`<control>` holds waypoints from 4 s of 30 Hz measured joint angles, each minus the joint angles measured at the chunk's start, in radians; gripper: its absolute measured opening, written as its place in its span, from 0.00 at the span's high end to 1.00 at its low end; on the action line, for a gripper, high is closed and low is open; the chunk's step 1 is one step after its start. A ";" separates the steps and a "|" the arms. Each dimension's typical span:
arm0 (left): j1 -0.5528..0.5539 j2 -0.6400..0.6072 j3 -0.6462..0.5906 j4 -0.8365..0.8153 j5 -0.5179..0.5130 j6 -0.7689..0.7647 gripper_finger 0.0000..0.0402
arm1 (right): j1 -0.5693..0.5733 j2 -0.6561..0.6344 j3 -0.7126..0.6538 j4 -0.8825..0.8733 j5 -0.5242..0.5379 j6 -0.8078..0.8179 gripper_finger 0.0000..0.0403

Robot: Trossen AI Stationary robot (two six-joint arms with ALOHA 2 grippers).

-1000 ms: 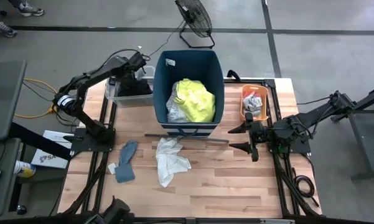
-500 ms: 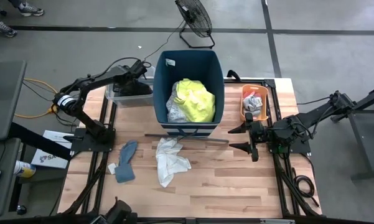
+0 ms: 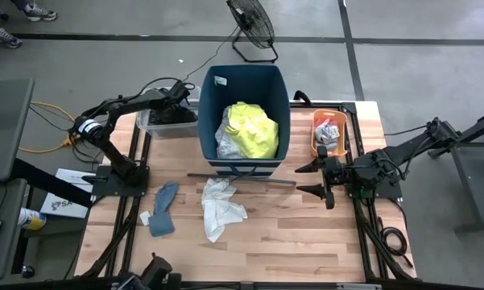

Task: Pick & Place Cloths
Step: Put the black boxer into the transparent container, then put the blue sock into the orange bin

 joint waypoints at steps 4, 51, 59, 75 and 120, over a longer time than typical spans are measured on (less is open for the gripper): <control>0.000 0.004 0.000 0.022 0.004 0.000 1.00 | 0.000 0.000 0.000 0.000 0.000 0.000 0.39; 0.000 -0.019 0.463 -0.414 0.030 0.094 0.51 | 0.000 0.000 0.000 0.000 0.000 0.000 0.39; -0.038 -0.041 0.626 -0.599 0.027 0.136 0.51 | 0.000 0.000 0.000 0.000 0.000 0.000 0.39; -0.277 -0.287 0.634 -0.736 0.047 0.074 0.51 | 0.000 0.000 0.000 0.000 0.000 0.000 0.39; -1.231 -0.301 0.243 -0.762 -0.023 -0.466 0.51 | 0.000 0.000 0.000 0.000 0.000 0.000 0.39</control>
